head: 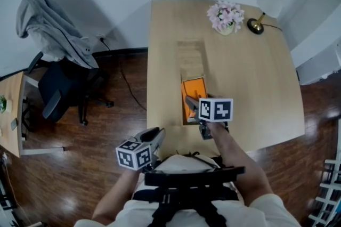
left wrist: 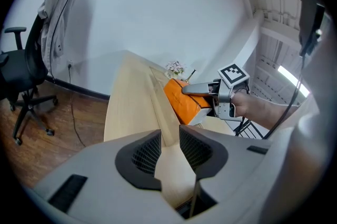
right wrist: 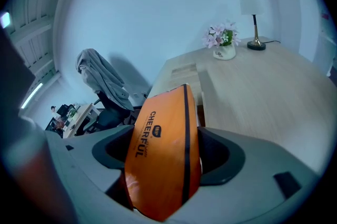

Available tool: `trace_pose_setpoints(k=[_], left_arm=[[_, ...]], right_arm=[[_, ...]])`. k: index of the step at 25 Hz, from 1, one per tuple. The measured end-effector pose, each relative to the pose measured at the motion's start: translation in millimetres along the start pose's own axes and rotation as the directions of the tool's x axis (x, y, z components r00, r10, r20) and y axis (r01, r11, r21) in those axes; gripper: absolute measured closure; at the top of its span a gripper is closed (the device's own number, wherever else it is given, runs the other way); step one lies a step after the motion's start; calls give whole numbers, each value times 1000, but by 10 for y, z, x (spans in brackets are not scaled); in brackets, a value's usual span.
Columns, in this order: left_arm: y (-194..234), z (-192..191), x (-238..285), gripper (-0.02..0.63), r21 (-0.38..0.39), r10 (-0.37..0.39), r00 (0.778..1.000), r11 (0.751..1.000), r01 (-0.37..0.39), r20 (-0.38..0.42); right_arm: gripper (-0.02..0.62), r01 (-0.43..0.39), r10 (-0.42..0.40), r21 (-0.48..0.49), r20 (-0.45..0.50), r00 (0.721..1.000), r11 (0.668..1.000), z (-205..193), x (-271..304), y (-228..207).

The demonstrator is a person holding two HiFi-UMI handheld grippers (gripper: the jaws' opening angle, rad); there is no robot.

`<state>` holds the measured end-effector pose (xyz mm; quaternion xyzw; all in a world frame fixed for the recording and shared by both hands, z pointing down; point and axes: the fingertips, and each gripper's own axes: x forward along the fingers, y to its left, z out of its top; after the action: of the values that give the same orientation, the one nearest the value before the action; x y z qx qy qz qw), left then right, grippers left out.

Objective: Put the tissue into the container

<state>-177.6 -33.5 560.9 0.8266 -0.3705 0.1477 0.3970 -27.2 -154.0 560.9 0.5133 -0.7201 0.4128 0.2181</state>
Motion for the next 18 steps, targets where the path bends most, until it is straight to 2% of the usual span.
trace_pose_setpoints(k=[8,18], left_arm=[[-32,1,7,494,16,-9,1000,1000,9,-14],[-33,-11,18,494,22,-9,1000,1000,9,-22]], right_arm=[[212,29,-28,79,-12,1000,996,-25,168,-67],[216,29,-29,64,10,1000,998,-10,226,-92]])
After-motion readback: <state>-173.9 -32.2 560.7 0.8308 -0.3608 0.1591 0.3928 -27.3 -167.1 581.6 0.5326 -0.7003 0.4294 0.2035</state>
